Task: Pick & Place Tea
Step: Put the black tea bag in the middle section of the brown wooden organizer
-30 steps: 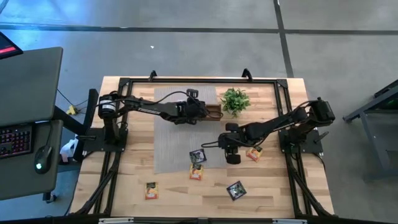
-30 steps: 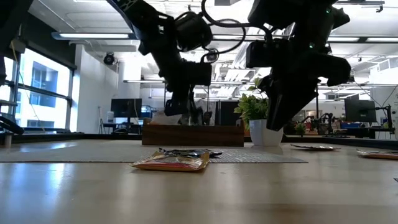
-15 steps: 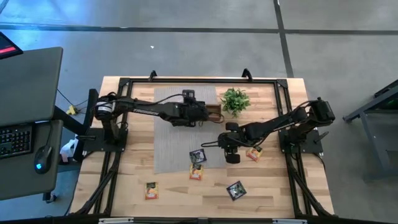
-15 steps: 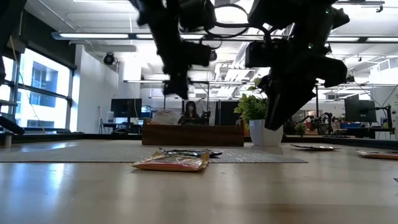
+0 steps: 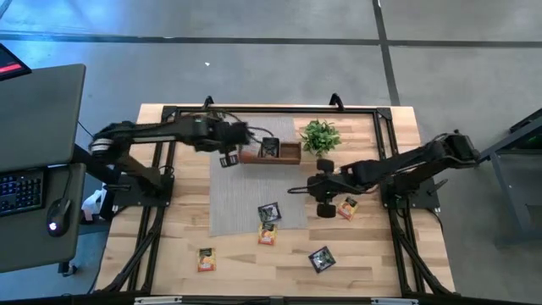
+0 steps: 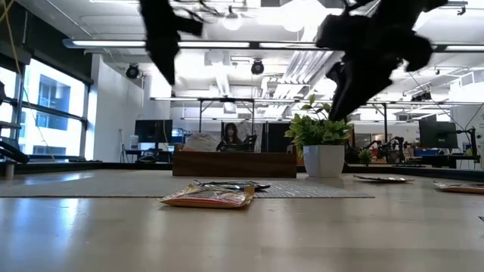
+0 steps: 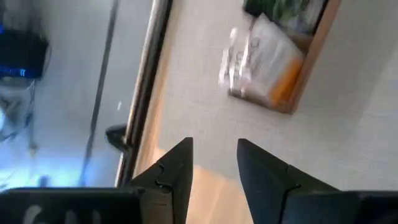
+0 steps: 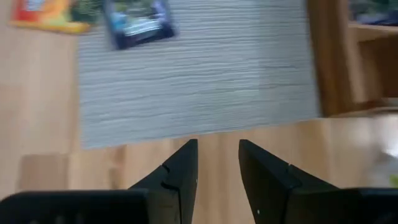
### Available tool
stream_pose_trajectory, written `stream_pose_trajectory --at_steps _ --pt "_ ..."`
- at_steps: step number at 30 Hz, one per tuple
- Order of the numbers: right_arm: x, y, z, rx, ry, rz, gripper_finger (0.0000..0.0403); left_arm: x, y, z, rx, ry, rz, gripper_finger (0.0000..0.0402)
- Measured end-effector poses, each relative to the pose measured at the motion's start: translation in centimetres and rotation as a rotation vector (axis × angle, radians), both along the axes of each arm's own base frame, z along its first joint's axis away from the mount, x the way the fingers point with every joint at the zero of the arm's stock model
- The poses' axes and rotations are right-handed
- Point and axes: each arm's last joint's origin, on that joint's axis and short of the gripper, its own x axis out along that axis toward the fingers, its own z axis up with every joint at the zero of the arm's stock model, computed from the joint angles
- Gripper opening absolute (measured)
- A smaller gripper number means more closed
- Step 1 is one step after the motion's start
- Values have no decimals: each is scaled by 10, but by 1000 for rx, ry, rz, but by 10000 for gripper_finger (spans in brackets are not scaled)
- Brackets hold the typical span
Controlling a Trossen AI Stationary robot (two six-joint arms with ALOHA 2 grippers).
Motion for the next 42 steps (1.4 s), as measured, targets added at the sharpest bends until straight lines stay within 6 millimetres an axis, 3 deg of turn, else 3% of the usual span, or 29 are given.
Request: stream_pose_trajectory --at_steps 2,4,6,9,13,17,20,28,35,42 --pt "-9 0 -9 49 -47 35 113 -12 -3 4 -34 -120 -16 117" --pt "-18 0 -19 121 -122 50 113 -29 -8 -5 -98 -165 -38 115" --pt "-24 1 -29 196 -218 55 113 -34 -11 -12 -137 -306 -81 115" --pt "-26 1 -36 249 -422 59 113 -44 -17 -38 -277 -429 -137 115" --pt "-21 -2 -39 108 -625 85 113 -42 -24 -74 -532 -617 -135 115" --pt "-1 0 -52 27 -562 128 110 -37 -28 -107 -744 -710 -85 114" --pt "26 5 -65 2 -510 152 95 -35 -33 -134 -829 -659 -18 114" --pt "79 15 -93 33 -369 228 10 -16 -65 -166 -928 -560 -20 114" --pt "96 16 -110 76 -252 245 4 -2 -87 -187 -1007 -578 92 114" --pt "91 15 -116 58 -202 182 2 7 -97 -199 -1062 -609 122 114"
